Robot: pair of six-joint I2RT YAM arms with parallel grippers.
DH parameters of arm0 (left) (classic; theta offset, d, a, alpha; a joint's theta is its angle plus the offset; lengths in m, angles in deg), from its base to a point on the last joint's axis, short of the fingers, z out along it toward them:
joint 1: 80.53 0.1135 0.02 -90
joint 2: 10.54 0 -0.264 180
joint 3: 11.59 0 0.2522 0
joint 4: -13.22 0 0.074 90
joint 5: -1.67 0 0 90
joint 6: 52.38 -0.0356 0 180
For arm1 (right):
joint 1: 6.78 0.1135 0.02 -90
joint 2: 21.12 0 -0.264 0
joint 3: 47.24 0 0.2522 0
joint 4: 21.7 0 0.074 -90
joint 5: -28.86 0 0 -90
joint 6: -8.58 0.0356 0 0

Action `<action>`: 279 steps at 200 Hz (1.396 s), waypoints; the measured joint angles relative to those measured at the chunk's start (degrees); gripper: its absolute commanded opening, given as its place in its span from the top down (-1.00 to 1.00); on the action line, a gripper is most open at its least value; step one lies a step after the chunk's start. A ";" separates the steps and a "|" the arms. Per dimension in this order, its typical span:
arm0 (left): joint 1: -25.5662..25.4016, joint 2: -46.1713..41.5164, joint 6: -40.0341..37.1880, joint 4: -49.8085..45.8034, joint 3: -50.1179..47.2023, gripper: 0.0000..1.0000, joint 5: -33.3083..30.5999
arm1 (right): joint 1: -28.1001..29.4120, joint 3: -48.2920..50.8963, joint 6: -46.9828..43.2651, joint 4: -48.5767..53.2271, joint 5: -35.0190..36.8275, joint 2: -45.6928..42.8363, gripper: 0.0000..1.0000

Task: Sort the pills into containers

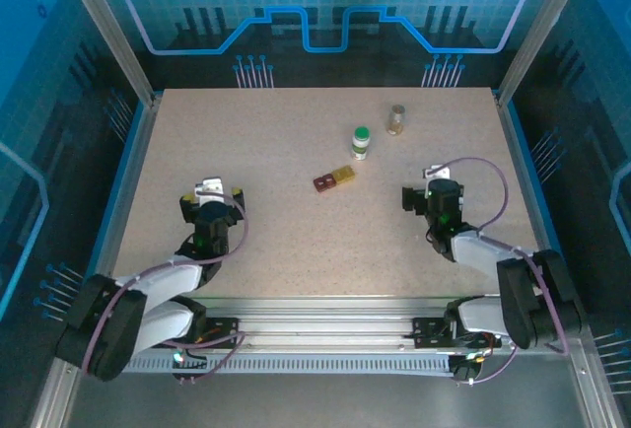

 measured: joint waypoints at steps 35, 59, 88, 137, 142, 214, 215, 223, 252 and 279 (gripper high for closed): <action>3.91 5.35 -0.02 3.26 2.75 -0.99 2.49 | -2.93 -5.20 0.85 -0.33 -0.61 4.94 -0.99; 5.90 8.02 -0.02 6.95 2.99 -0.99 5.16 | -3.82 -6.54 0.83 -0.11 -1.14 6.54 -0.99; 6.40 8.92 -0.13 9.11 3.04 -0.98 7.82 | -3.89 -6.51 0.79 -0.66 -1.68 6.54 -1.00; 7.58 11.52 -2.19 14.97 2.93 -0.98 12.74 | -3.89 -5.25 -0.20 -3.48 -3.28 6.23 -0.99; 7.80 13.07 -2.43 17.62 2.80 -0.98 13.31 | -3.91 -4.87 -0.31 -3.91 -3.45 6.08 -0.99; 9.70 24.59 -4.09 27.34 3.48 -0.98 18.32 | -4.42 1.55 -2.05 -13.66 -5.38 4.02 -1.00; 9.77 24.57 -4.02 27.19 3.58 -0.98 18.36 | -4.44 1.75 -2.03 -14.10 -5.40 4.09 -0.99; 10.62 24.26 -3.52 25.31 5.01 -0.98 18.93 | -4.79 3.76 -2.27 -19.08 -6.12 5.11 -0.99; 13.92 23.23 -1.55 22.05 7.56 -0.98 20.48 | -5.49 9.84 -3.82 -30.82 -9.14 12.46 -0.99; 14.05 23.12 -1.01 20.15 7.58 -0.98 21.38 | -5.49 9.75 -5.40 -33.09 -12.50 12.70 -0.99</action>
